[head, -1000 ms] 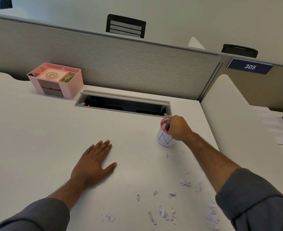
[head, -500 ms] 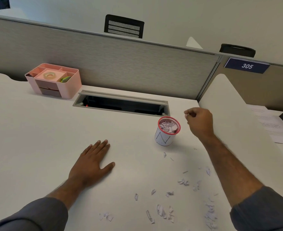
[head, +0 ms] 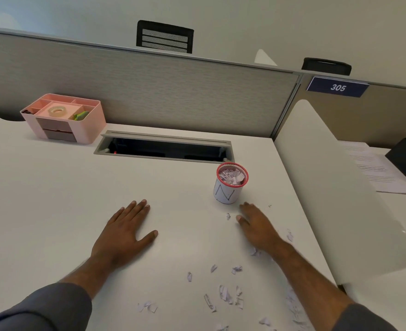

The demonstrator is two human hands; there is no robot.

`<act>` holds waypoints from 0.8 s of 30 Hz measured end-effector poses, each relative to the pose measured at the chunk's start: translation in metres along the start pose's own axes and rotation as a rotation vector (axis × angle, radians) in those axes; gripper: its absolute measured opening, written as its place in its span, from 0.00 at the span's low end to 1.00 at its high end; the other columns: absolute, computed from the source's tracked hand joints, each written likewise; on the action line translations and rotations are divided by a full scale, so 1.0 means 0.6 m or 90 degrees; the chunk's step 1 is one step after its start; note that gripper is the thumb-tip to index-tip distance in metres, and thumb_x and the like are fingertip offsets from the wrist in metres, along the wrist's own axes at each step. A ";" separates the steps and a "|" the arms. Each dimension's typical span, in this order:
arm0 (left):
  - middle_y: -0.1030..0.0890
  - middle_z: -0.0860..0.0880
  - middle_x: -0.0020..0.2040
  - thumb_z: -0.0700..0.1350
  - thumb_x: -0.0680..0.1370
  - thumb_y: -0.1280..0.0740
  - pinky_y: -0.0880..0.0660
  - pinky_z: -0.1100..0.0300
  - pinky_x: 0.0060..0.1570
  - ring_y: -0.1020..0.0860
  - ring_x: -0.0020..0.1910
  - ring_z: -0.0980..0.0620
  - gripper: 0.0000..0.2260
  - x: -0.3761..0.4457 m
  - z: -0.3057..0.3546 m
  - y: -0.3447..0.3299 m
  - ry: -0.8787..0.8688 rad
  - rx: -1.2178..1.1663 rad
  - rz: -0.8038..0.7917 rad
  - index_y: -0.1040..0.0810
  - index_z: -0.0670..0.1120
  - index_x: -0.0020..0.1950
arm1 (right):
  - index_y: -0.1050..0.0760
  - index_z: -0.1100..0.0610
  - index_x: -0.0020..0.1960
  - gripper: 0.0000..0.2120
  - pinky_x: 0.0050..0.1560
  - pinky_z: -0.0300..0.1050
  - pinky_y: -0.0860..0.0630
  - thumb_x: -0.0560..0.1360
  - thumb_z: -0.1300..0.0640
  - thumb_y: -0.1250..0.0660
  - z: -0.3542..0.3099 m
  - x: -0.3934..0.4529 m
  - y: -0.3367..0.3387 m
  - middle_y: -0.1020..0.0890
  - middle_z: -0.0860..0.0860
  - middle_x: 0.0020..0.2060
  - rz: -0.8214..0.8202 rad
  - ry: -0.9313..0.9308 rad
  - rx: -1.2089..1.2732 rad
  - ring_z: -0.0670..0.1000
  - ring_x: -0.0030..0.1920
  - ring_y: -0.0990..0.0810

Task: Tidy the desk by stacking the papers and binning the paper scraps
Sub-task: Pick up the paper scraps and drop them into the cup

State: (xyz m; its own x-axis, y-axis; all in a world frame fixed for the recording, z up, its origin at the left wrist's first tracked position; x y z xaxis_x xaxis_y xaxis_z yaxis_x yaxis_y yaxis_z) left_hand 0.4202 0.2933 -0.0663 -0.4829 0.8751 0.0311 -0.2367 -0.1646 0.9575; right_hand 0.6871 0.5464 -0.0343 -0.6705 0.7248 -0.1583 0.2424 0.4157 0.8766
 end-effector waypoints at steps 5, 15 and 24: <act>0.54 0.63 0.81 0.72 0.76 0.54 0.57 0.59 0.79 0.59 0.79 0.64 0.38 0.000 -0.004 -0.001 -0.005 -0.001 -0.010 0.50 0.56 0.82 | 0.37 0.54 0.75 0.25 0.74 0.41 0.48 0.81 0.49 0.39 -0.038 -0.020 -0.024 0.37 0.52 0.76 0.014 0.108 -0.006 0.50 0.77 0.42; 0.52 0.62 0.81 0.72 0.76 0.54 0.54 0.57 0.79 0.57 0.79 0.63 0.38 0.001 -0.004 -0.001 -0.008 -0.005 -0.007 0.48 0.56 0.82 | 0.19 0.60 0.57 0.13 0.62 0.52 0.28 0.76 0.56 0.33 0.036 -0.046 0.042 0.17 0.57 0.55 0.218 0.127 -0.034 0.60 0.58 0.21; 0.51 0.63 0.81 0.72 0.75 0.52 0.54 0.58 0.79 0.56 0.79 0.64 0.38 -0.001 -0.001 0.000 -0.005 -0.023 0.001 0.46 0.55 0.82 | 0.46 0.53 0.78 0.33 0.76 0.51 0.54 0.80 0.36 0.49 0.106 -0.049 0.031 0.48 0.53 0.79 0.015 -0.117 -0.083 0.53 0.79 0.52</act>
State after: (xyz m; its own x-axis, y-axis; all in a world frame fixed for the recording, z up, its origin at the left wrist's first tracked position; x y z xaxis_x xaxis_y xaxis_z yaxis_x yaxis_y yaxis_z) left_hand 0.4200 0.2922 -0.0663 -0.4761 0.8787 0.0348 -0.2660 -0.1816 0.9467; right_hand 0.7558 0.5680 -0.0424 -0.5239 0.8262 -0.2072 0.1550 0.3317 0.9306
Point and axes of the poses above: each hand's wrist, its own x-axis towards the middle knuckle, its own y-axis out of the back of the hand, z = x × y, the point moved 2 cm from there along x, towards the middle knuckle
